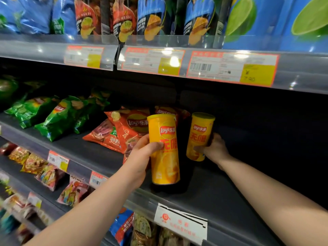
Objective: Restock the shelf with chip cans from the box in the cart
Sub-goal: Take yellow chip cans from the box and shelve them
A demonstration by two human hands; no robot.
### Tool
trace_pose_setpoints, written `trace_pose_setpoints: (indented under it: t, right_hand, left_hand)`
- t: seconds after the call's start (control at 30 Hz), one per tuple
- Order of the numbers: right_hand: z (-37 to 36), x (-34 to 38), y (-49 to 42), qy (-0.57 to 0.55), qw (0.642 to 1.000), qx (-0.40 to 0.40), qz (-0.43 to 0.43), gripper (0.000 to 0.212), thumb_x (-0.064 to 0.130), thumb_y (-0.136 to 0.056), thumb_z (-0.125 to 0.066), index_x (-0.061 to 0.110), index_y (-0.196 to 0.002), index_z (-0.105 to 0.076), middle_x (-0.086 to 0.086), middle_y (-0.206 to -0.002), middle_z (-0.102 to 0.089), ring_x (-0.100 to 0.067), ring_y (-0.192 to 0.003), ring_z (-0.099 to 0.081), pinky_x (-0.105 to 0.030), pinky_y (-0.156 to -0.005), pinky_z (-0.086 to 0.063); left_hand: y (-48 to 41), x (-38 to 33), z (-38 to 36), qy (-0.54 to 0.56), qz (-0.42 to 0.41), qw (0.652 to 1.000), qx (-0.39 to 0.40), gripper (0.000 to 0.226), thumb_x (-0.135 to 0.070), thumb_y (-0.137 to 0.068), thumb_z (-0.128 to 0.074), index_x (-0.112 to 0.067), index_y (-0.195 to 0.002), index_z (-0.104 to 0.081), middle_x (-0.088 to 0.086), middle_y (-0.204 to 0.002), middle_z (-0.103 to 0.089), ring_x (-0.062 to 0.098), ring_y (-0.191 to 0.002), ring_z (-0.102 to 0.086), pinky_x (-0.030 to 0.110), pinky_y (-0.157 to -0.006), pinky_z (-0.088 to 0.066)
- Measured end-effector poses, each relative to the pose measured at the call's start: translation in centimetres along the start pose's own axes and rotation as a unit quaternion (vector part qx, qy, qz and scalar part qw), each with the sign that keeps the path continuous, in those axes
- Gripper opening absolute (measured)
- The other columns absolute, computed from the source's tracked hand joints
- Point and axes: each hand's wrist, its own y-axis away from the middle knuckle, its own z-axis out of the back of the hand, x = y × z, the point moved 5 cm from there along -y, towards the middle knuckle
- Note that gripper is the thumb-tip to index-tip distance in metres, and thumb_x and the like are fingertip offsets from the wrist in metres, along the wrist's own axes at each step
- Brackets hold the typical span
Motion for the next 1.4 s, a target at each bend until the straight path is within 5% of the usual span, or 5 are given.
trace_pose_setpoints:
  t: [0.1,0.3,0.5,0.83,1.4]
  right_hand:
    - [1.5,1.4,2.1,-0.034,0.997,-0.055,0.029,0.066,0.033,-0.078,-0.076,0.016,-0.133,-0.043,-0.009,-0.134,-0.048,-0.025,-0.116,-0.052,-0.037,-0.095,-0.045]
    - [0.3,4.2,8.6,-0.109,0.958,0.253,0.072,0.08,0.048,-0.063,-0.074,0.035,-0.134,-0.037,0.008,-0.13,-0.054,-0.013,-0.117,-0.055,-0.041,-0.102,-0.045]
    - [3.0,2.5,8.6,-0.068,0.986,0.14,0.053,0.071,0.023,-0.075,-0.078,0.027,-0.135,-0.04,0.004,-0.125,-0.056,-0.013,-0.111,-0.056,-0.03,-0.091,-0.048]
    - [5.5,-2.0,4.1,-0.059,0.997,-0.055,-0.019,0.08,0.016,-0.073,-0.08,0.012,-0.137,-0.032,-0.012,-0.135,-0.05,-0.029,-0.121,-0.052,-0.042,-0.096,-0.046]
    - [4.2,-2.2,1.4,-0.026,0.998,-0.052,-0.031,0.084,0.018,-0.074,-0.08,0.014,-0.141,-0.03,-0.012,-0.139,-0.048,-0.03,-0.125,-0.049,-0.044,-0.101,-0.042]
  left_hand:
    - [0.1,0.3,-1.1,-0.003,0.01,1.0,0.022,0.052,-0.027,-0.06,-0.068,-0.028,-0.112,-0.059,0.005,-0.109,-0.069,0.029,-0.106,-0.062,0.052,-0.096,-0.047]
    - [0.5,0.9,-4.7,-0.004,0.002,0.996,0.088,0.058,-0.027,-0.063,-0.072,-0.021,-0.118,-0.057,0.009,-0.11,-0.069,0.03,-0.105,-0.064,0.055,-0.096,-0.047]
    - [0.6,0.8,-6.4,-0.112,-0.032,0.988,0.101,0.061,-0.02,-0.083,-0.071,-0.027,-0.136,-0.042,0.003,-0.126,-0.058,0.022,-0.113,-0.058,0.042,-0.1,-0.047]
    - [2.1,2.9,-3.5,-0.702,-0.112,0.673,0.204,0.058,-0.056,-0.087,-0.052,-0.034,-0.14,-0.041,-0.004,-0.144,-0.037,0.019,-0.131,-0.037,0.028,-0.106,-0.034]
    - [1.4,3.5,-3.3,-0.709,-0.146,0.665,0.185,0.048,-0.057,-0.088,-0.045,-0.033,-0.129,-0.053,-0.005,-0.131,-0.049,0.018,-0.123,-0.041,0.034,-0.101,-0.038]
